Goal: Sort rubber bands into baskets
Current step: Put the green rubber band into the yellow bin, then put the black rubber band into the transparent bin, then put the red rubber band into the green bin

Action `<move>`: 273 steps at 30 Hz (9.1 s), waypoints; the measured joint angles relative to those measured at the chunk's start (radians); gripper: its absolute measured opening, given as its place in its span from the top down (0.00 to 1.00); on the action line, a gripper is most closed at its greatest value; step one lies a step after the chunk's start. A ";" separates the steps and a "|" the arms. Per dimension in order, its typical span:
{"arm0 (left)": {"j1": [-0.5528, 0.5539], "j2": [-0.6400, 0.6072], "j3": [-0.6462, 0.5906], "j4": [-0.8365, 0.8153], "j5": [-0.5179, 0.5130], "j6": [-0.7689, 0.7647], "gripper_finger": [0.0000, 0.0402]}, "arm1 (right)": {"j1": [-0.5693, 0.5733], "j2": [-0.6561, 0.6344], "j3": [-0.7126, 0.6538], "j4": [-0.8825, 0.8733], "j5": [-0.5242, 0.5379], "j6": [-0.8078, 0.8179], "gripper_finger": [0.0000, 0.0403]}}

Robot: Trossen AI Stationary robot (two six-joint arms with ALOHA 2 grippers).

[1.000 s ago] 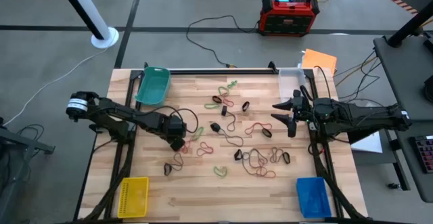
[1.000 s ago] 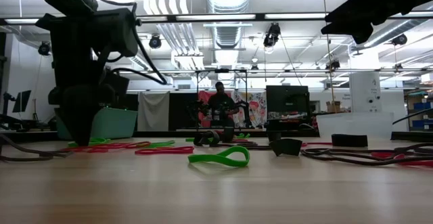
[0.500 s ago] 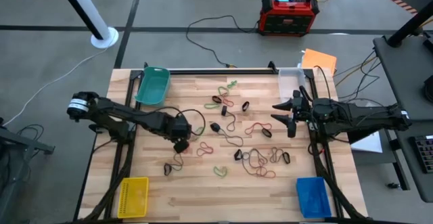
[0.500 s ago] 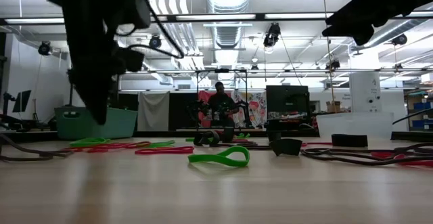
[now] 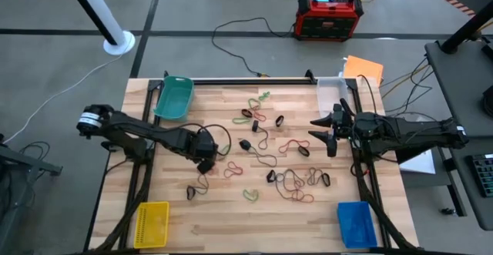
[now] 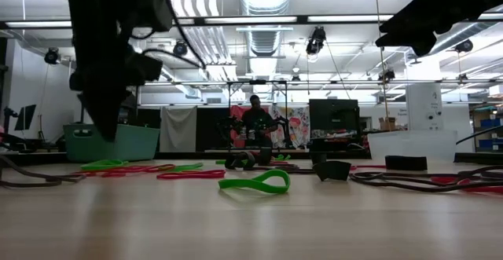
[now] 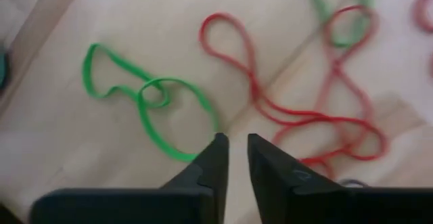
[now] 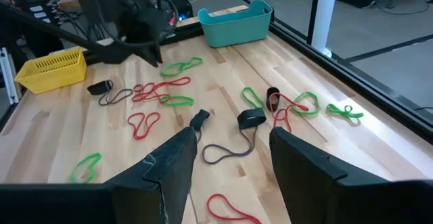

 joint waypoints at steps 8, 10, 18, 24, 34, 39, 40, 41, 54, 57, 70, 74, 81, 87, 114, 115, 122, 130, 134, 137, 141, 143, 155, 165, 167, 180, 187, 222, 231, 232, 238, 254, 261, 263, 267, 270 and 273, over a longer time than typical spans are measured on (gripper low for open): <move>0.067 0.014 -0.132 0.106 -0.007 0.000 0.62 | 0.000 0.000 -0.003 0.000 0.000 0.001 0.55; 0.073 0.012 -0.153 0.131 -0.006 0.004 0.60 | 0.000 0.000 -0.006 0.000 0.000 0.000 0.55; 0.073 0.008 -0.193 0.186 -0.005 0.022 0.65 | 0.000 0.000 -0.027 0.001 0.000 0.002 0.55; 0.072 0.010 -0.190 0.203 0.021 0.048 0.92 | 0.000 0.000 -0.046 0.001 0.000 0.022 0.55; 0.043 0.005 -0.177 0.210 0.039 0.087 1.00 | 0.000 0.000 -0.053 0.002 0.000 0.118 0.55; -0.003 0.001 -0.109 0.227 0.166 0.136 1.00 | 0.000 0.000 -0.064 0.002 -0.002 0.143 0.55; -0.011 0.000 -0.099 0.222 0.194 0.145 1.00 | 0.000 0.000 -0.065 0.002 -0.003 0.150 0.55; -0.022 0.000 -0.090 0.213 0.201 0.150 1.00 | 0.000 0.000 -0.066 0.002 -0.003 0.157 0.55; -0.091 -0.008 0.003 0.198 0.170 0.221 1.00 | 0.000 0.000 -0.068 0.002 -0.002 0.167 0.55; -0.125 -0.010 0.060 0.134 0.211 0.247 1.00 | 0.000 0.000 -0.068 0.002 -0.003 0.166 0.55; -0.355 -0.014 0.504 -0.276 0.315 0.171 1.00 | 0.000 0.000 -0.092 0.023 0.000 0.166 0.55; -0.421 -0.014 0.574 -0.377 0.383 0.007 1.00 | 0.000 0.000 -0.105 0.059 0.000 0.166 0.55; -0.602 -0.014 0.542 -0.401 0.544 -0.346 1.00 | 0.000 0.000 -0.133 0.086 0.000 0.167 0.55; -0.750 -0.013 0.457 -0.369 0.646 -0.621 1.00 | 0.000 0.000 -0.134 0.098 0.000 0.166 0.55; -0.790 -0.013 0.147 -0.121 0.680 -0.790 0.75 | 0.000 0.000 -0.134 0.107 -0.001 0.164 0.55; -0.790 -0.013 0.147 -0.120 0.676 -0.771 0.73 | 0.000 0.000 -0.134 0.108 -0.001 0.164 0.55; -0.748 -0.037 0.147 0.016 0.317 -0.554 0.67 | 0.000 0.000 -0.134 0.107 -0.001 0.166 0.55; -0.525 -0.081 0.144 0.207 -0.164 0.286 0.71 | 0.000 0.000 -0.134 0.147 0.262 0.185 0.55; -0.326 -0.118 0.081 0.248 -0.139 0.581 0.75 | -0.002 0.000 -0.134 0.195 0.358 0.262 0.55; -0.179 -0.176 -0.027 0.416 0.008 0.762 0.78 | -0.002 0.011 -0.134 0.249 0.333 0.255 0.55; -0.015 -0.281 -0.172 0.745 0.335 0.905 0.81 | -0.002 0.065 -0.086 0.261 0.332 0.251 0.55; 0.042 -0.334 -0.213 0.820 0.390 0.898 0.81 | -0.002 0.111 -0.047 0.249 0.333 0.237 0.55; 0.093 -0.520 -0.170 0.643 0.091 0.857 0.81 | -0.025 0.467 0.271 -0.055 0.368 0.149 0.55; 0.093 -0.552 -0.190 0.564 0.090 0.857 0.81 | -0.100 0.757 0.377 -0.110 0.250 -0.210 0.55; 0.093 -0.554 -0.196 0.565 0.090 0.859 0.81 | -0.128 0.805 0.377 -0.092 0.225 -0.244 0.55; 0.093 -0.555 -0.211 0.566 0.082 0.861 0.81 | -0.291 1.042 0.378 0.096 0.005 -0.350 0.55; 0.093 -0.553 -0.214 0.567 0.082 0.861 0.81 | -0.339 1.134 0.378 0.117 -0.073 -0.312 0.55; 0.093 -0.552 -0.216 0.690 0.079 0.839 0.81 | -0.533 0.785 0.497 -0.389 0.115 0.053 0.98; 0.093 -0.552 -0.216 0.744 0.079 0.858 0.81 | -0.840 0.757 0.539 -0.489 0.036 0.168 0.98; 0.093 -0.552 -0.216 0.744 0.079 0.854 0.81 | -0.862 0.770 0.535 -0.490 0.037 0.168 0.98; 0.093 -0.552 -0.216 0.744 0.080 0.809 0.81 | -0.905 0.853 0.520 -0.487 0.156 0.178 0.98; 0.093 -0.552 -0.216 0.744 0.081 0.789 0.81 | -0.923 0.946 0.520 -0.473 0.158 0.171 0.70; 0.093 -0.552 -0.216 0.744 0.082 0.728 0.81 | -0.913 0.862 0.520 -0.472 0.143 0.170 0.61; 0.093 -0.552 -0.216 0.743 0.082 0.706 0.81 | -0.886 0.824 0.520 -0.472 0.101 0.169 0.60; 0.093 -0.551 -0.216 0.737 0.082 0.664 0.81 | -0.761 0.734 0.519 -0.462 0.044 0.166 0.58; 0.093 -0.551 -0.216 0.732 0.083 0.631 0.81 | -0.635 0.665 0.519 -0.441 0.044 0.138 0.59; 0.093 -0.551 -0.216 0.715 0.084 0.592 0.81 | -0.494 0.609 0.519 -0.438 0.045 0.106 0.60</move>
